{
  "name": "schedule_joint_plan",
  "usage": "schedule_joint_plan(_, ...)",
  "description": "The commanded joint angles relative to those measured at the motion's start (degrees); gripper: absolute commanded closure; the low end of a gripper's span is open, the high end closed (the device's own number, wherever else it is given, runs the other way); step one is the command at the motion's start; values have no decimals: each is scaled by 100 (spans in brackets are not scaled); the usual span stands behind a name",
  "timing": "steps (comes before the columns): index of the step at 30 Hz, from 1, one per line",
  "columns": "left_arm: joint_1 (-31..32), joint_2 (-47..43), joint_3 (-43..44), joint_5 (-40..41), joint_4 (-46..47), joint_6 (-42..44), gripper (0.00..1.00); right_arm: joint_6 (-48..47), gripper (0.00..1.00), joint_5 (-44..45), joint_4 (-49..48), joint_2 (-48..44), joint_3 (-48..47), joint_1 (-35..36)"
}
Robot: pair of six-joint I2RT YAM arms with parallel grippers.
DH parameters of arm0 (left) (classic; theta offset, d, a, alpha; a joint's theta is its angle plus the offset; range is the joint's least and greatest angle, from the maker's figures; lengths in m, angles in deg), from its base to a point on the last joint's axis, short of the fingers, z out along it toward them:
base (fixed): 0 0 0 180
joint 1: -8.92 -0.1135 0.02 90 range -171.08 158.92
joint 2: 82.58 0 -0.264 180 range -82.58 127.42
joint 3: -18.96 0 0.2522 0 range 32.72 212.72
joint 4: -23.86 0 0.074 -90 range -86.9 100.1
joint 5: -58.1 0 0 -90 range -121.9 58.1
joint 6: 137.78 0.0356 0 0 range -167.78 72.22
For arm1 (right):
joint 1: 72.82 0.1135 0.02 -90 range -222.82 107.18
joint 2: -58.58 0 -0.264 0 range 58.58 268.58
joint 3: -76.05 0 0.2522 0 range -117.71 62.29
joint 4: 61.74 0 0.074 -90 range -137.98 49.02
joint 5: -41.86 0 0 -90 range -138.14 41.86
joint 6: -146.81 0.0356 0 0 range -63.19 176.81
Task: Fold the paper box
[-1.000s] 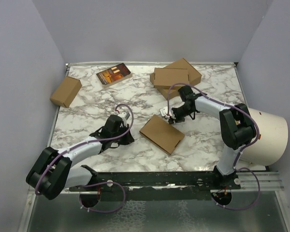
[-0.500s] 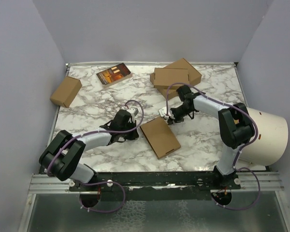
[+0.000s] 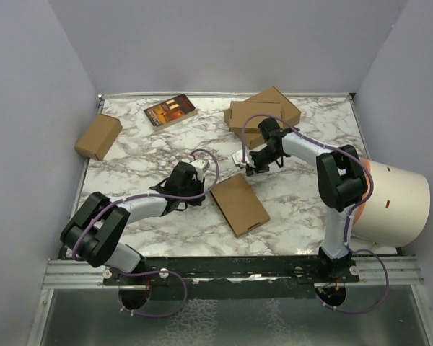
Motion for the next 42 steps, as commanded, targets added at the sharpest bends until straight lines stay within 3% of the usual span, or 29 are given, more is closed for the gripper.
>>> schedule_joint_plan(1,-43,97,-19,-61,-171,129,97,-128,90,-87,155,117,-79,65)
schedule_joint_plan(9,-41,794,613,-566,183,283,99,-129,92,-276,22,85,36,537)
schedule_joint_plan(13,-32,1070,824,-1361,762,448,99,-127,93,-351,-203,-31,264,757)
schedule_joint_plan(22,-14,868,709,-1861,888,875,99,115,92,-383,-397,12,217,767)
schedule_joint_plan(29,-14,1293,1075,-2317,1138,725,99,381,91,-691,-627,-214,338,767)
schedule_joint_plan(35,-86,1583,1494,-1558,608,329,93,607,86,-386,-887,-346,607,736)
schedule_joint_plan(42,-612,627,834,-1124,448,-278,81,810,84,-105,-962,-765,939,6)
